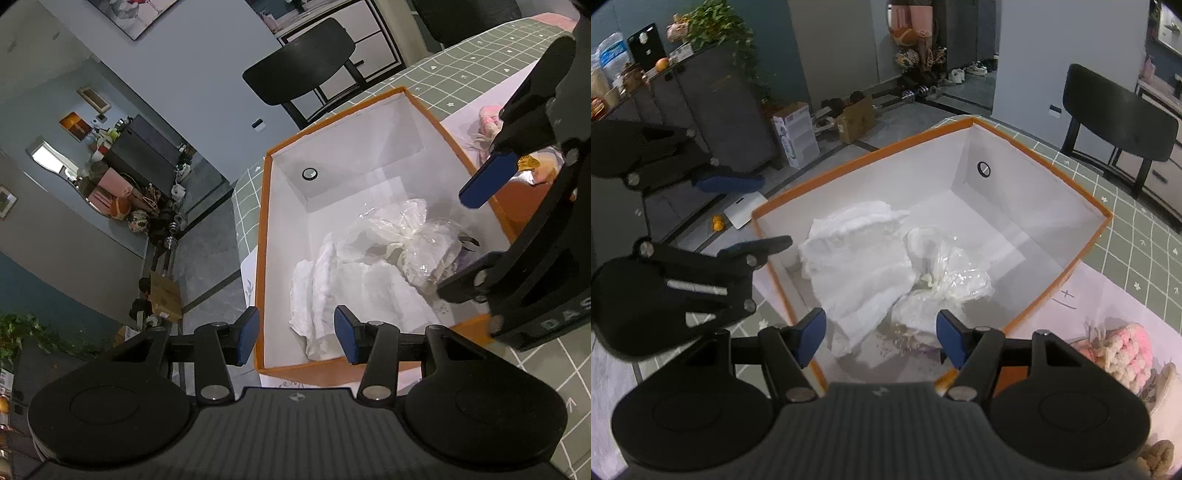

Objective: Organize soft objects
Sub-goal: 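Open both grippers to release the tissue and bag into the box, then move the left gripper to the pink knitted hat while the right gripper approaches the orange knitted fruit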

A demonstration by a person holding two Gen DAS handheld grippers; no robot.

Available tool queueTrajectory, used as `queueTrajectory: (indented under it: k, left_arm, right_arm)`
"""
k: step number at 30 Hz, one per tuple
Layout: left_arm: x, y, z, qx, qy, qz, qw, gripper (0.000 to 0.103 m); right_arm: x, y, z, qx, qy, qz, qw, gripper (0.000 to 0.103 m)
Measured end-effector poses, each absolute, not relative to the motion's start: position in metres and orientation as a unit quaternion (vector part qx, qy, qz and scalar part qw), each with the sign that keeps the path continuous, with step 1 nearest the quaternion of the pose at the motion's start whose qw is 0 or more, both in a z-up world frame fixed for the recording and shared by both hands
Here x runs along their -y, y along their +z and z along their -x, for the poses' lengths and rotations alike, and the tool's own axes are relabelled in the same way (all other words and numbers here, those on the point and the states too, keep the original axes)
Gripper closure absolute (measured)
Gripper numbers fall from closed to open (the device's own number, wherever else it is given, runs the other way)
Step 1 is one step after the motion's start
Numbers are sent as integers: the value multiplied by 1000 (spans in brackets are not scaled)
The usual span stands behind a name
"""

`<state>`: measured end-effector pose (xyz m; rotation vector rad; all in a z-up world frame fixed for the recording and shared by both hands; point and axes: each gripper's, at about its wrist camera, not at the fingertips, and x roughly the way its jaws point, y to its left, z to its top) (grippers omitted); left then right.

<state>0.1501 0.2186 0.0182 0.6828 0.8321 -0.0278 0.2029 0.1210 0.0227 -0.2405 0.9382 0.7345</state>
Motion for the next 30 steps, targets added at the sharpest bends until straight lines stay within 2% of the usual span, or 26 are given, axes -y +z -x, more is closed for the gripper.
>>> queueTrajectory:
  k: [13, 22, 30]
  left_arm:
    - [-180, 5, -80, -370, -65, -344, 861, 47]
    - [-151, -13, -33, -371, -119, -339, 856, 42]
    - [-127, -31, -21, -376, -150, -360, 840, 41]
  right_arm:
    - [-63, 28, -140, -434, 366, 153, 809, 37]
    - [-7, 28, -77, -431, 408, 153, 790, 37]
    - [50, 16, -38, -441, 398, 140, 792, 37]
